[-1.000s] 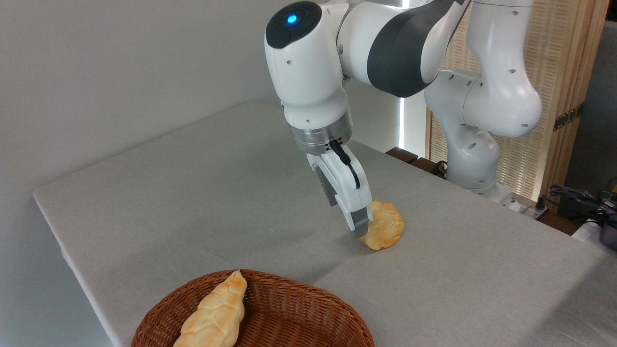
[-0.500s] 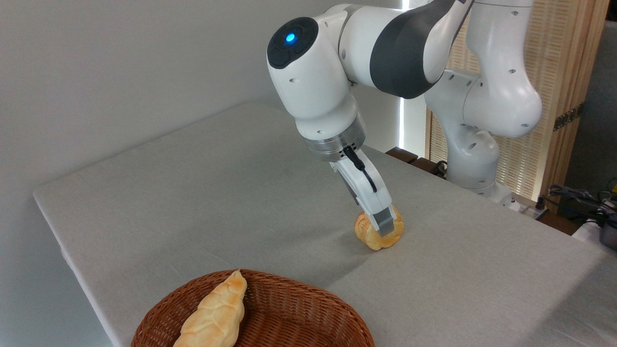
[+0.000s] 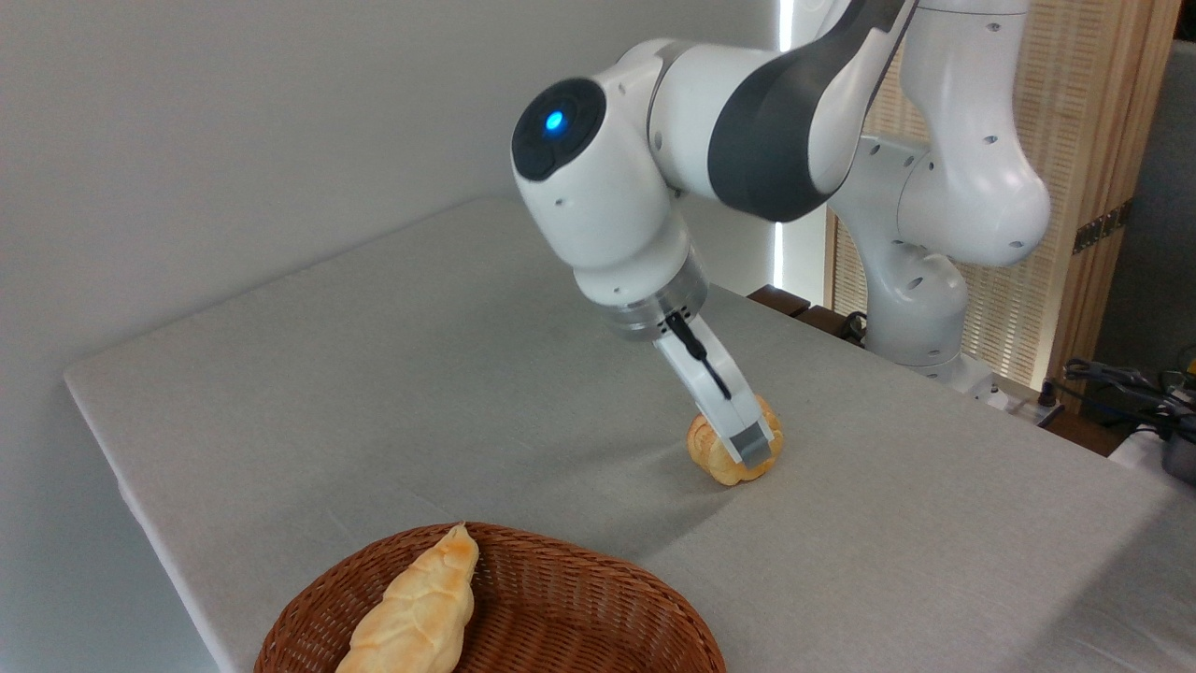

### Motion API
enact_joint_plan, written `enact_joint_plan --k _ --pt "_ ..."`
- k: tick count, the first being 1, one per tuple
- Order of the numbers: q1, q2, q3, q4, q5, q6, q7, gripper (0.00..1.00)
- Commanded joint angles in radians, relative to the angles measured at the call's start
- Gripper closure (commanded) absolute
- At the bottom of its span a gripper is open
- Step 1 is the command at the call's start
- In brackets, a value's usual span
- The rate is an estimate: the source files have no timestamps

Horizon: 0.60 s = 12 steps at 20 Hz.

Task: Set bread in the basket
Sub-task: 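Close the gripper on the round bread roll, then lift the roll and carry it over the wicker basket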

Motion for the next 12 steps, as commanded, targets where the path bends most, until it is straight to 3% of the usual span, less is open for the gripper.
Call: enact_joint_plan --k 1,2,12 --pt "-0.005 0.011 0.001 0.013 0.011 -0.004 0.017 0.41" --pt "-0.005 0.012 0.001 0.014 0.011 -0.003 0.016 0.72" --pt "-0.005 0.045 0.000 0.025 0.006 -0.002 0.016 0.72"
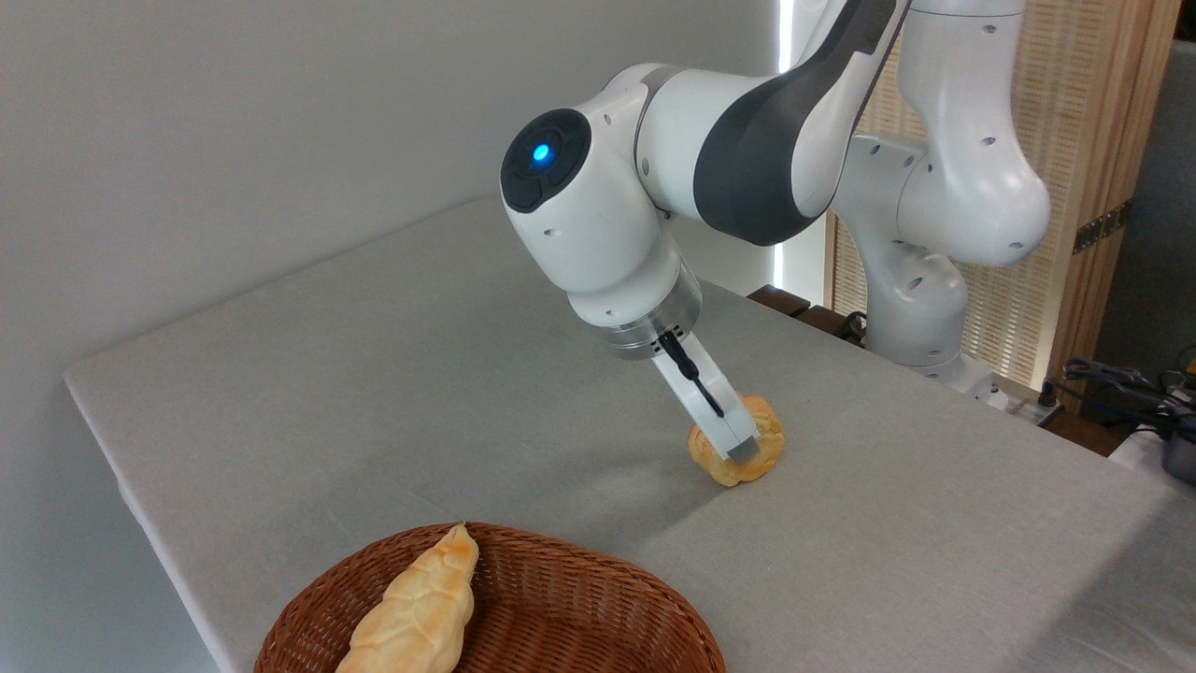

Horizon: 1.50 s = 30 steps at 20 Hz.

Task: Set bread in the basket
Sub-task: 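Lift the roll and carry it over the wicker basket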

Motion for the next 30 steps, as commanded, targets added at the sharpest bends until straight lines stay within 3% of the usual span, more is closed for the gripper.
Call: enact_joint_plan --k 1,4,6,9,14,17,19,21,22,30 --pt "-0.004 0.014 0.003 0.025 0.003 -0.005 0.016 0.72" --pt "-0.004 0.012 0.002 0.077 -0.006 -0.006 0.016 0.65" --pt "-0.004 0.012 0.002 0.158 -0.062 -0.005 0.016 0.63" --pt "-0.004 0.014 0.002 0.220 -0.099 0.027 0.011 0.60" --pt "-0.004 0.018 0.005 0.263 -0.098 0.174 -0.033 0.58" --pt "-0.002 0.040 0.006 0.265 -0.089 0.349 -0.160 0.54" --pt "-0.002 0.061 0.003 0.265 -0.087 0.456 -0.245 0.45" --pt "-0.002 0.084 0.003 0.265 -0.087 0.571 -0.332 0.29" --pt "-0.002 0.095 0.005 0.265 -0.087 0.611 -0.351 0.03" --pt "-0.001 0.114 0.006 0.265 -0.087 0.648 -0.362 0.00"
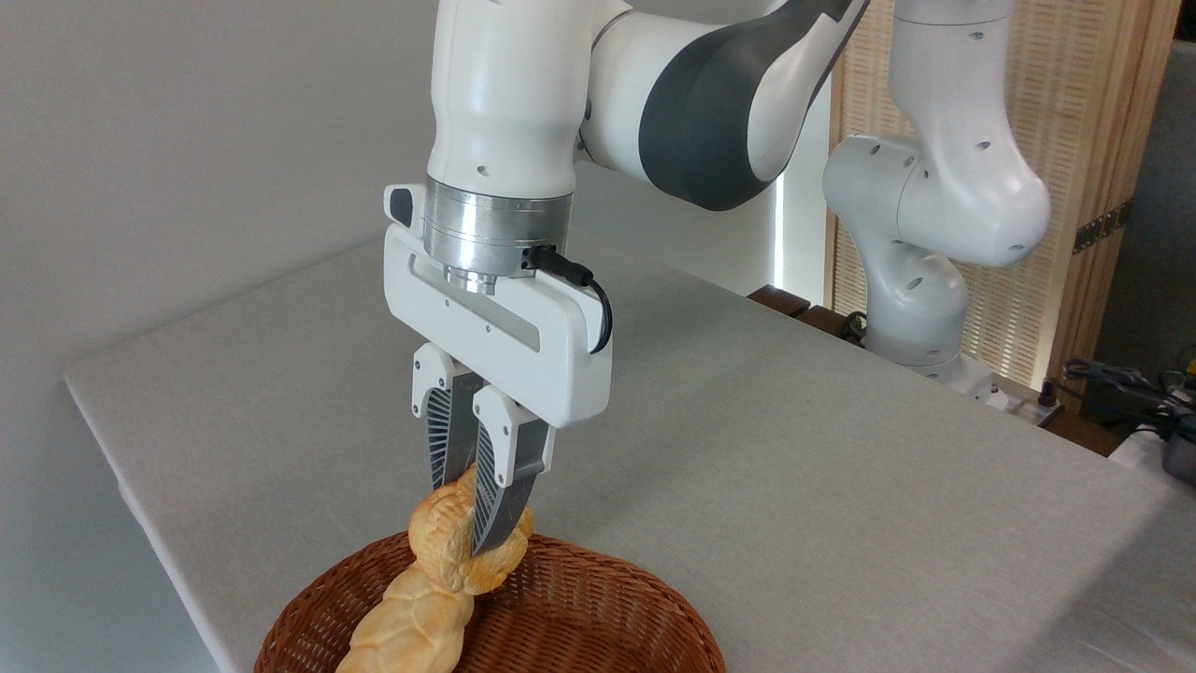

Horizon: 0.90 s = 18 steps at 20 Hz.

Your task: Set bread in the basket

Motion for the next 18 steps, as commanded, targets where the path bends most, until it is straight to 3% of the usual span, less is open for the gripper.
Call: enact_joint_plan --k 1,11,16,18 --pt "-0.003 0.008 0.006 0.014 -0.002 0.029 -0.018 0.00" --pt "-0.004 0.007 -0.002 0.023 -0.004 0.036 -0.032 0.00" --pt "-0.009 0.005 -0.049 0.071 -0.004 -0.018 -0.156 0.00" --pt "-0.009 0.004 -0.063 0.097 -0.004 -0.090 -0.175 0.00"
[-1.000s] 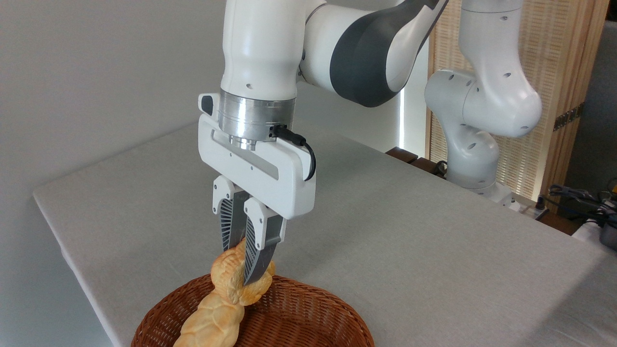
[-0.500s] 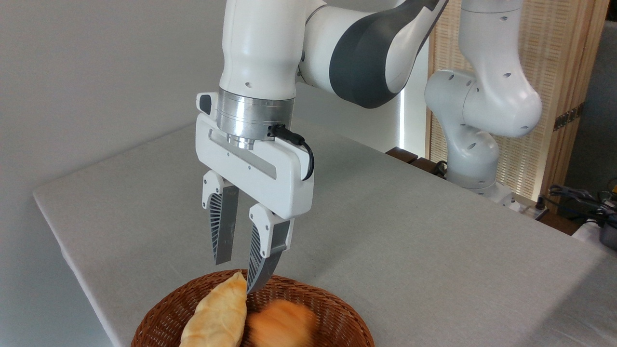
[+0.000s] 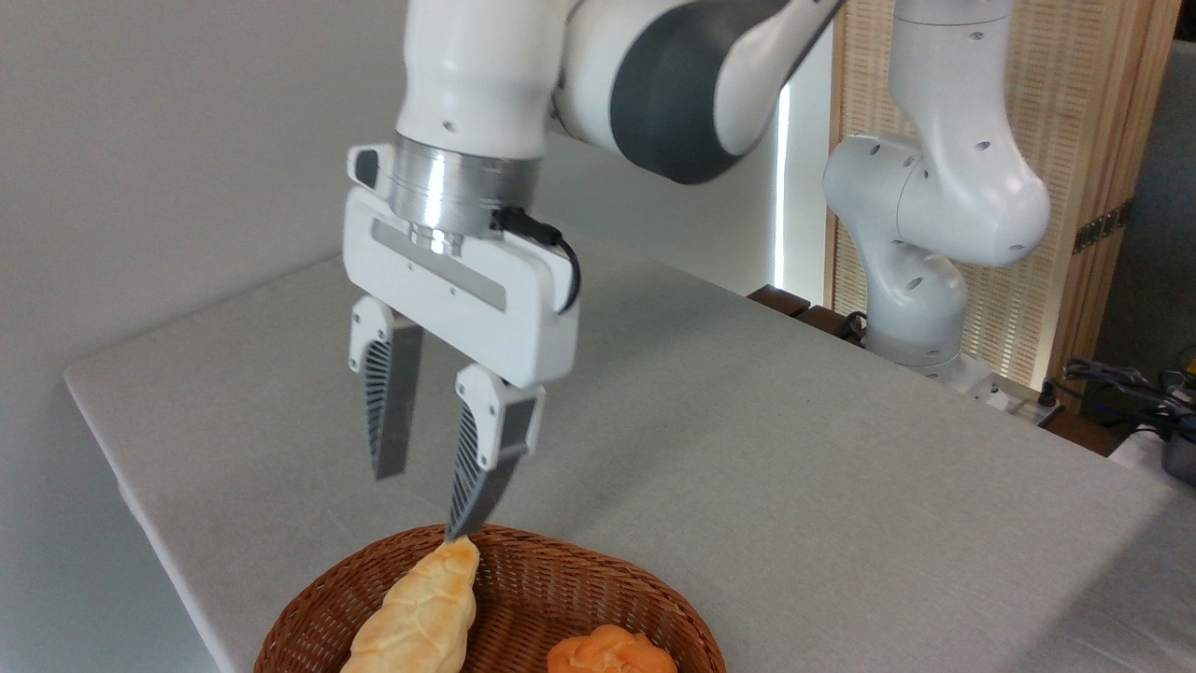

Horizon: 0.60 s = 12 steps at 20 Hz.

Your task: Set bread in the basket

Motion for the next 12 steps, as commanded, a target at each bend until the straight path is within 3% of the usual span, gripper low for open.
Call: enact_joint_plan --k 1,4,9,12 --pt "-0.004 0.004 -0.028 0.091 -0.002 -0.172 -0.064 0.00" --pt "-0.004 0.008 -0.030 0.169 -0.004 -0.321 -0.064 0.00" --pt "-0.004 0.025 -0.047 0.182 0.001 -0.447 -0.059 0.00" --pt "-0.004 0.030 -0.068 0.188 0.056 -0.516 -0.056 0.00"
